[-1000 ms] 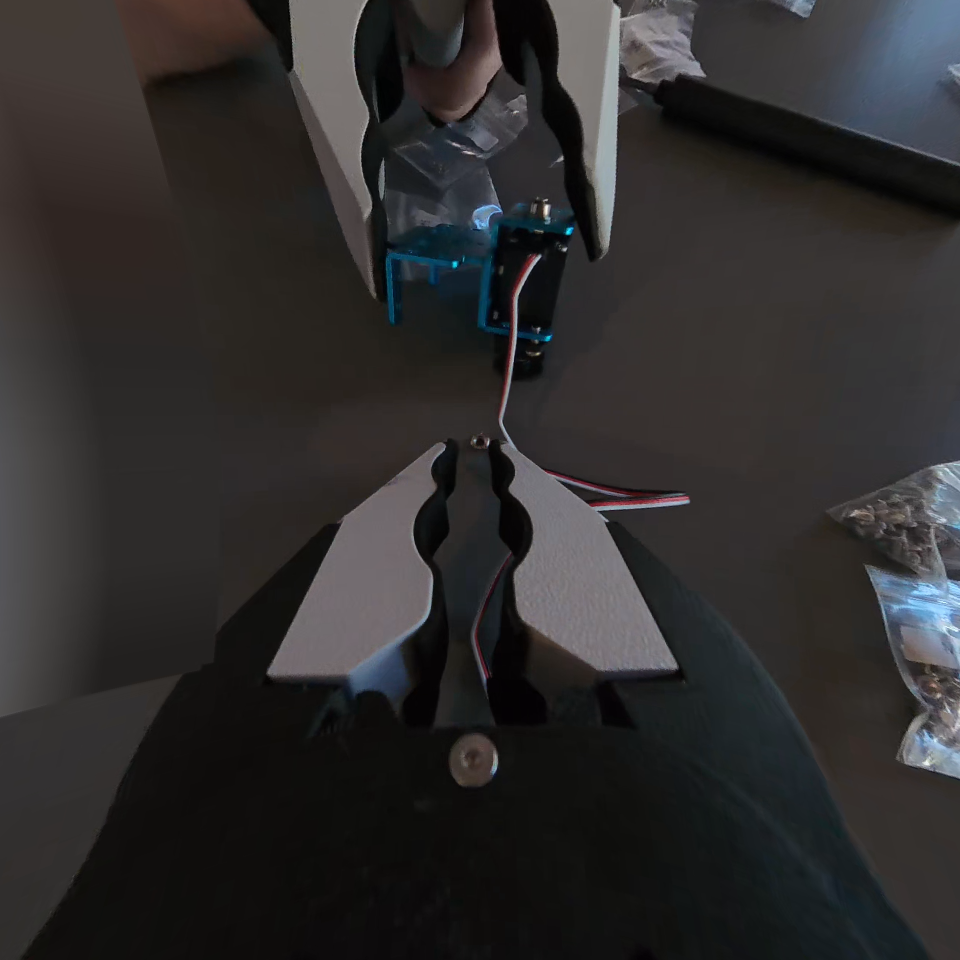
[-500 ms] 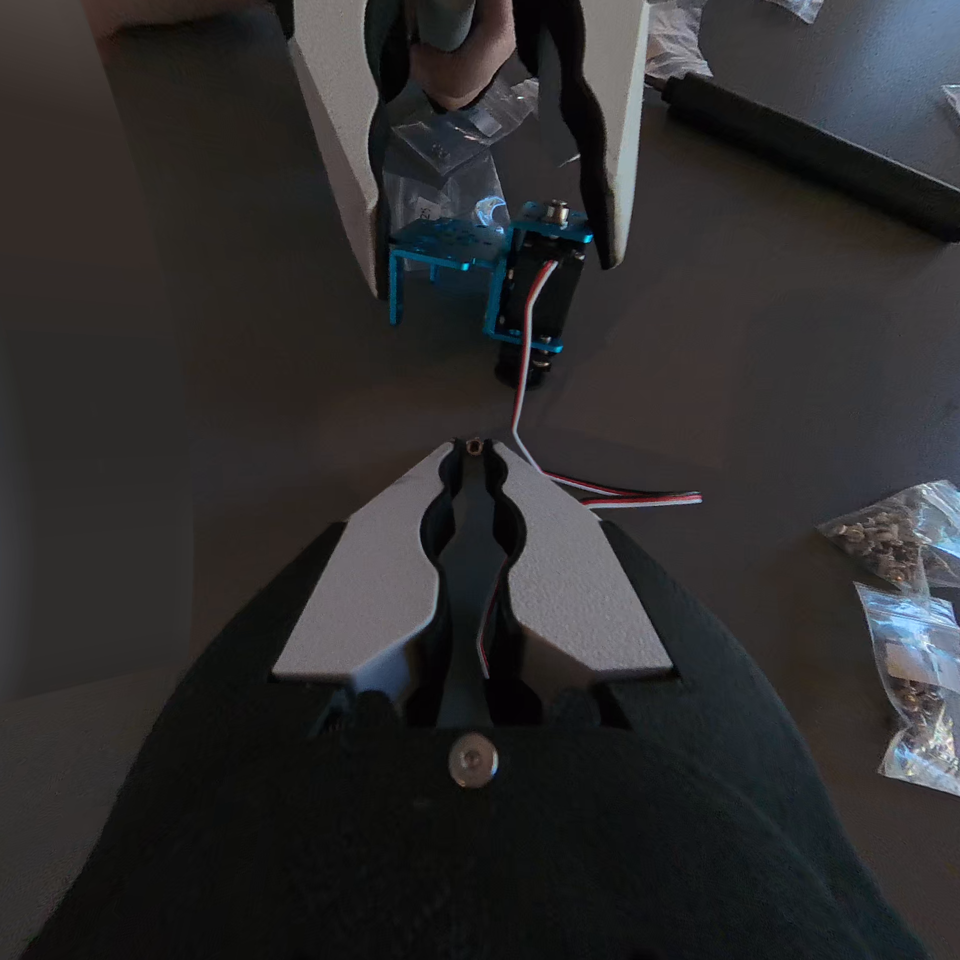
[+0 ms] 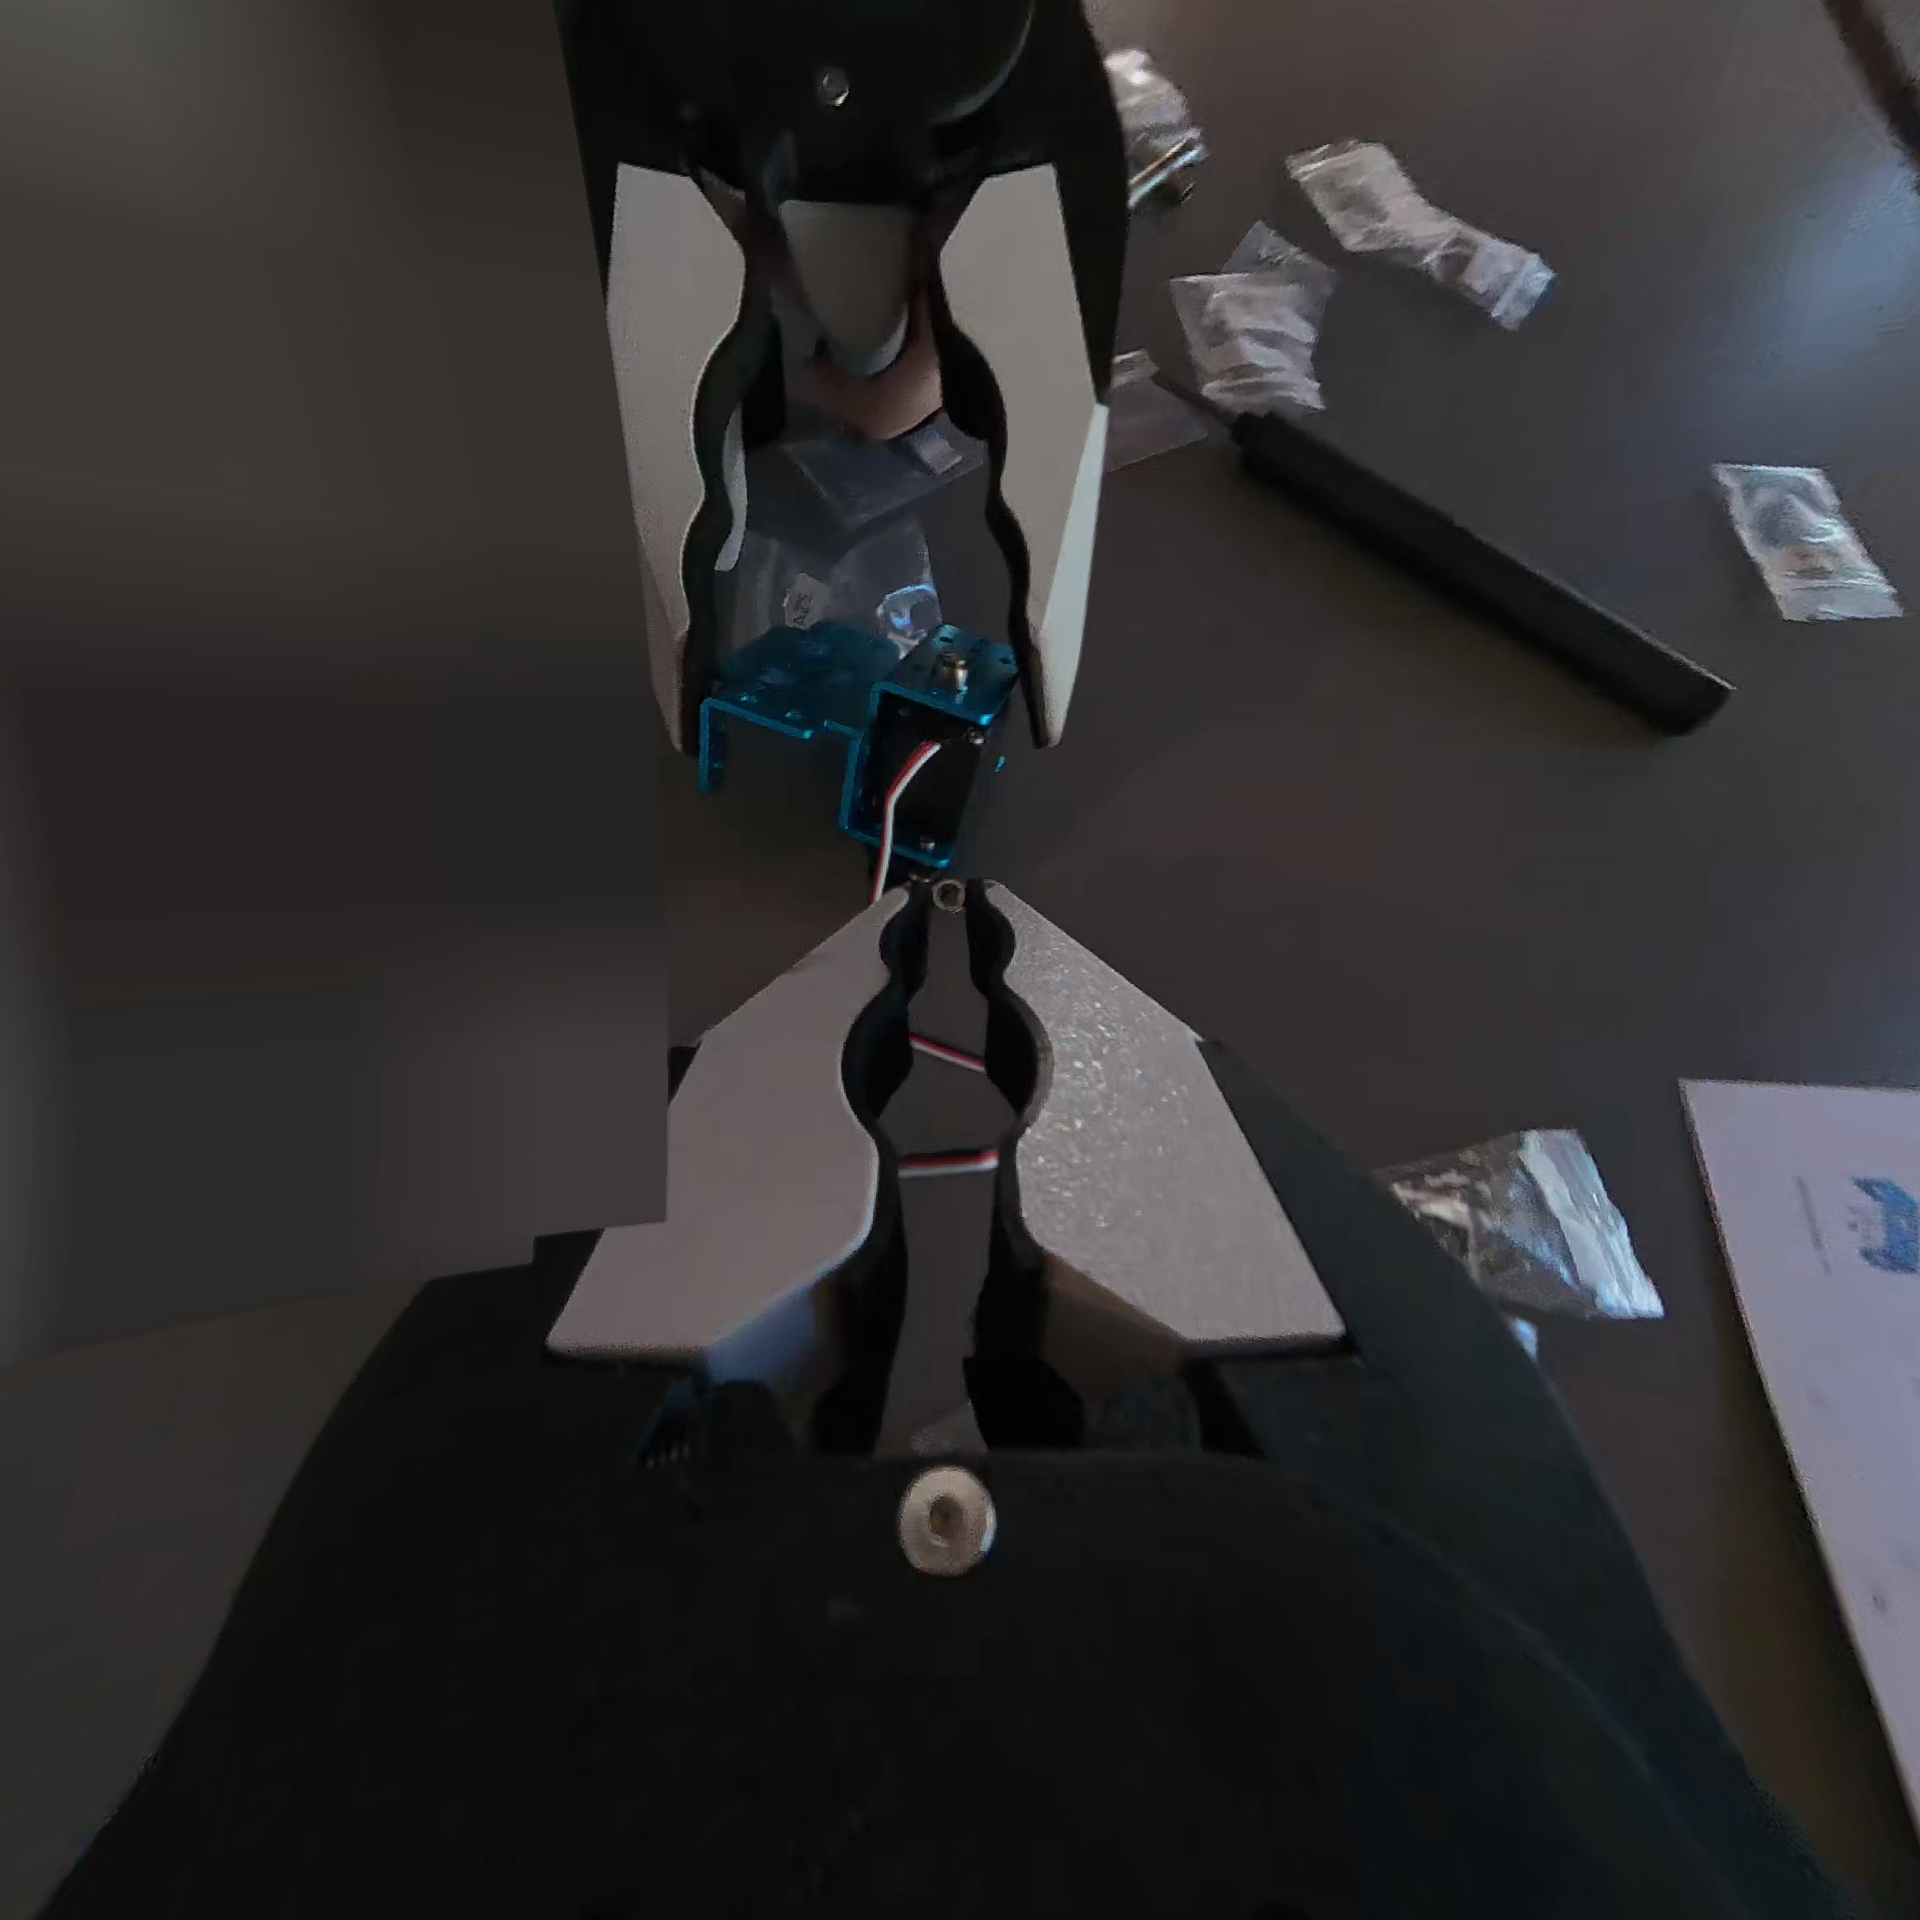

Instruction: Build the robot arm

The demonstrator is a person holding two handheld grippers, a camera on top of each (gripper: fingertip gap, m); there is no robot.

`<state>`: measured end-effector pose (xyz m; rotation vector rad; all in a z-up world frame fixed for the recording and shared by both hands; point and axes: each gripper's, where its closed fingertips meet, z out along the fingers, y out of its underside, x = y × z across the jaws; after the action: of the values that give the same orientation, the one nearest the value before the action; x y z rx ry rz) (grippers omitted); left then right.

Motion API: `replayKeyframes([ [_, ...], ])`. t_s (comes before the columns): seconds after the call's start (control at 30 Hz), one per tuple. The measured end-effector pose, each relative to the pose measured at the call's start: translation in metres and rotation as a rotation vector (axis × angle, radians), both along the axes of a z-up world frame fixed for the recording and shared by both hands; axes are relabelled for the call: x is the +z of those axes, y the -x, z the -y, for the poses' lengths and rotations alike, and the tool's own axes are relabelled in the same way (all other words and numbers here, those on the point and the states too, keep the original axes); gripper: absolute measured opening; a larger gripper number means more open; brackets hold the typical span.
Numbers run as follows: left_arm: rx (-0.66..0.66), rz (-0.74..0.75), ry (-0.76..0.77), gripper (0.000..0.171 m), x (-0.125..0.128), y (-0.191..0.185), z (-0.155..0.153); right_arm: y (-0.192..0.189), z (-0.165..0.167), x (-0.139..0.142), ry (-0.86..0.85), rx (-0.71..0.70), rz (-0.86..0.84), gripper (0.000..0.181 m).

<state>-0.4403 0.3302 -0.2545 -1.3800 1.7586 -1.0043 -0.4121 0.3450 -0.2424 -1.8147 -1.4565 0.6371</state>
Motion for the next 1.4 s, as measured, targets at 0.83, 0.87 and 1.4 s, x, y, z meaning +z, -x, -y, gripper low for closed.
replayKeyframes([
  [0.83,-0.004,-0.002,0.000,0.075,0.000,-0.001,0.002,0.015,0.002,-0.007,0.046,0.090,-0.016,0.018],
  [0.87,-0.004,-0.002,0.000,0.075,0.000,-0.001,0.002,0.016,0.003,-0.006,0.070,0.098,-0.034,0.019],
  [1.4,-0.006,0.000,0.002,0.075,0.000,-0.001,0.002,0.015,0.008,-0.012,0.135,0.150,-0.096,0.019],
])
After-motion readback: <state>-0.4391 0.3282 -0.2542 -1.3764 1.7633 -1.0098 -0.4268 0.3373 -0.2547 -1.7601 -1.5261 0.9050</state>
